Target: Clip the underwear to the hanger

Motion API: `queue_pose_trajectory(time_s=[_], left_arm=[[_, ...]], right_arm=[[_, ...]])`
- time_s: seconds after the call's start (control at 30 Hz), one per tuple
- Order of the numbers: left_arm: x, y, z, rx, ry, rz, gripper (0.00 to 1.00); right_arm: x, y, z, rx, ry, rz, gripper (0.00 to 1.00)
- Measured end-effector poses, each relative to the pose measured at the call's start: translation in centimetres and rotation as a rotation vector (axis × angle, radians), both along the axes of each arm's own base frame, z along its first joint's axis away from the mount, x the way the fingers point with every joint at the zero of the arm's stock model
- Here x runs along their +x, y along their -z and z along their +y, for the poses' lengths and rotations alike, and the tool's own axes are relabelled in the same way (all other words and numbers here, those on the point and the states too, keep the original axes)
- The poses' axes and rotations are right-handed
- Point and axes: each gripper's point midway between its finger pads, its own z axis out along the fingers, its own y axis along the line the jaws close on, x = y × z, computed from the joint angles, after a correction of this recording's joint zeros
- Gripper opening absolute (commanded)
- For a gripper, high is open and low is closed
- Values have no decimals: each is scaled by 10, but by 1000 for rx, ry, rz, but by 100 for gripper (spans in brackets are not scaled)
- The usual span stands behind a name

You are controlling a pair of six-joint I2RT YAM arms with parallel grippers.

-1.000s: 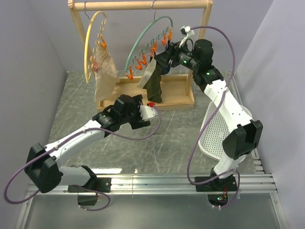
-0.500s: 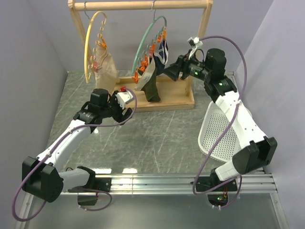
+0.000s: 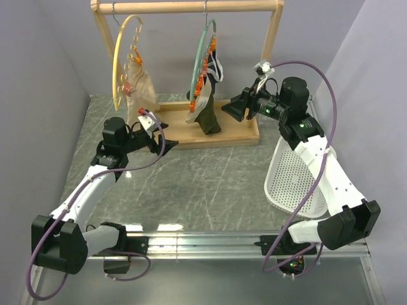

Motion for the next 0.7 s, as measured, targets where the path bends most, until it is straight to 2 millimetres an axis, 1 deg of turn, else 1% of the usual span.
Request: queue_pose_trajectory(time_s=[0.13,0.23,0.37,0.47,0.57,0.7], left_arm=[[4,-30,-11,-85,22,-81,81],[0,-45,-25,-116,65,-140,80],[-7,-55,-53,-138,150,-188,79],[-8,-59,-71,-156,176,-212,75],[-5,-64,-85,-180,167,-231,71],[-4,-74,-98,-207,152,-278,70]], right_arm=[[-5,4,1,-3,-22,2,63],[-8,5,4,-3,-48,1,63],[-11,0,8,10,-89,-18,62],[-11,-3,11,21,-112,-29,60],[-7,-5,14,34,-115,-31,59],[-2,-8,17,48,-121,-35,56]])
